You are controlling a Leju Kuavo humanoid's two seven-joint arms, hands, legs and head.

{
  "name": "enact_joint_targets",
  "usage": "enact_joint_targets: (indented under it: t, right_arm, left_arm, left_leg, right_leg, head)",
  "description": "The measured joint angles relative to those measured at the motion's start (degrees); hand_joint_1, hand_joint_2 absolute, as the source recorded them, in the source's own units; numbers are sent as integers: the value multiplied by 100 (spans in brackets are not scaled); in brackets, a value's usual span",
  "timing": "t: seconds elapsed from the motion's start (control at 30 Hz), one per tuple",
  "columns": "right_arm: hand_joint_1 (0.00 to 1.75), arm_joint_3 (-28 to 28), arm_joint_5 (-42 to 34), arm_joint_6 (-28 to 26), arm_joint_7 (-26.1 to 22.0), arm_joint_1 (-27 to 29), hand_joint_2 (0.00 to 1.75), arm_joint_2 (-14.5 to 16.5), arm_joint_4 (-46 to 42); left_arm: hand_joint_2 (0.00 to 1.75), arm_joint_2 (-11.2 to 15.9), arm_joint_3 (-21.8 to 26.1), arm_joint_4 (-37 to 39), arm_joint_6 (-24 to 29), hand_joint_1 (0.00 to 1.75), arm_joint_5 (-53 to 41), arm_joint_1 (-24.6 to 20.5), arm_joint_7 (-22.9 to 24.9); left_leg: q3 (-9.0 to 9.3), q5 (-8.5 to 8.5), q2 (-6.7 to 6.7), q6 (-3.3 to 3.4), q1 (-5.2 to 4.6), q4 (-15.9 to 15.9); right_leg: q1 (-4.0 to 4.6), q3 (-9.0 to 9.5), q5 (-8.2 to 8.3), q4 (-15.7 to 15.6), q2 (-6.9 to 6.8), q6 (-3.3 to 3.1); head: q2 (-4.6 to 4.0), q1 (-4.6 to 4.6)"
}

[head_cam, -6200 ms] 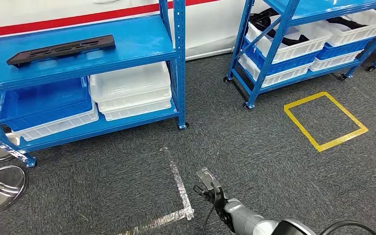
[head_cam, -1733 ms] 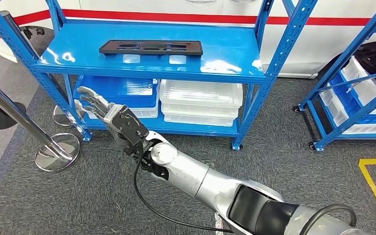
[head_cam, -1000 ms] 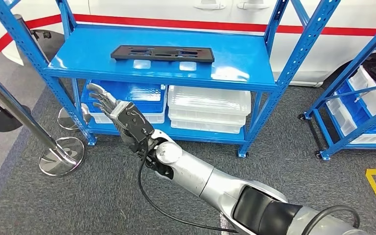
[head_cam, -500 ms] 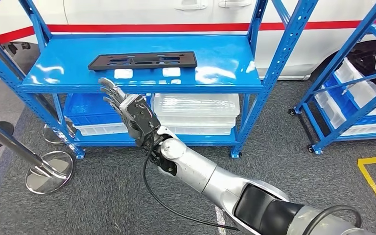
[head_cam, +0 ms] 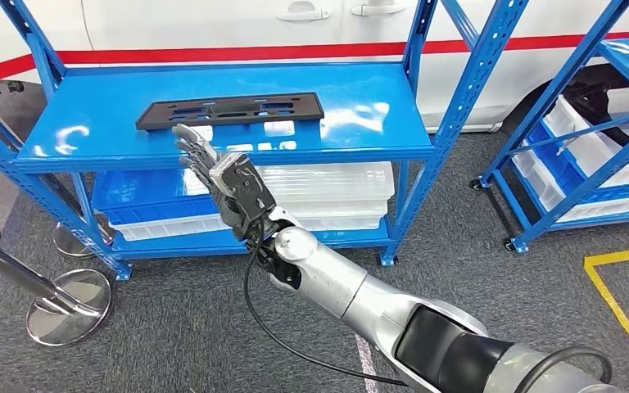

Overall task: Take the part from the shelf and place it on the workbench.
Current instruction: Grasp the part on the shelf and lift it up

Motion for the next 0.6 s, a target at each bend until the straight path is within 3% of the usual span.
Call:
enact_joint_targets:
  t: [0.17, 0.2, 0.27, 0.33, 0.37, 0.4, 0.47, 0.5, 0.6]
  right_arm:
    - [0, 2, 18, 159, -162, -87, 0, 163, 172]
    - [0, 2, 21, 165, -173, -107, 0, 196, 204]
    - [0, 2, 25, 169, -183, -135, 0, 234, 272]
    - [0, 2, 25, 168, -185, -121, 0, 243, 349]
    - [0, 2, 25, 167, -185, -112, 0, 247, 381]
    - [0, 2, 25, 167, -185, -111, 0, 258, 407]
    - [0, 2, 25, 168, -187, -135, 0, 296, 439]
    - [0, 2, 25, 171, -189, -154, 0, 317, 451]
    - [0, 4, 30, 203, -209, -188, 0, 354, 486]
  left_arm:
    - [0, 82, 0, 2, -122, 0, 89, -1, 3]
    - [0, 91, 0, 2, -131, 0, 90, -4, 3]
    - [0, 110, 0, 4, -141, 0, 90, 9, 3]
    - [0, 138, 0, 11, -145, 0, 90, 50, 4]
    - [0, 150, 0, 15, -148, 0, 91, 70, 4]
    - [0, 159, 0, 17, -151, 0, 91, 81, 4]
    - [0, 177, 0, 19, -160, 0, 91, 78, 4]
    - [0, 183, 0, 20, -163, 0, 91, 68, 4]
    - [0, 204, 0, 22, -184, 0, 93, 45, 7]
  left_leg:
    - [-42, -138, 42, -139, -3, 109]
    - [-144, -239, 46, -151, 0, 317]
    - [-532, -501, 48, -148, -8, 1039]
    - [-927, -570, 46, -138, -18, 1628]
    - [-1007, -433, 46, -127, -21, 1640]
    - [-991, -194, 46, -110, -23, 1443]
    - [-789, 300, 41, -59, -40, 780]
    - [-687, 423, 38, -35, -61, 524]
    - [-549, 333, 30, 19, -108, 242]
  right_leg:
    - [16, 138, -150, -190, 30, -152]
    - [9, 172, -165, -206, 31, -185]
    - [24, 242, -213, -218, 30, -245]
    - [52, 317, -277, -210, 43, -280]
    - [62, 360, -316, -200, 56, -284]
    - [69, 408, -360, -186, 71, -282]
    - [78, 497, -450, -165, 95, -260]
    - [85, 519, -483, -156, 106, -242]
    - [90, 491, -507, -160, 119, -182]
  head:
    - [1, 3]
    - [1, 1]
    - [0, -2]
    - [0, -1]
    - [0, -1]
    - [0, -1]
    - [-1, -2]
    - [0, -5]
    - [1, -13]
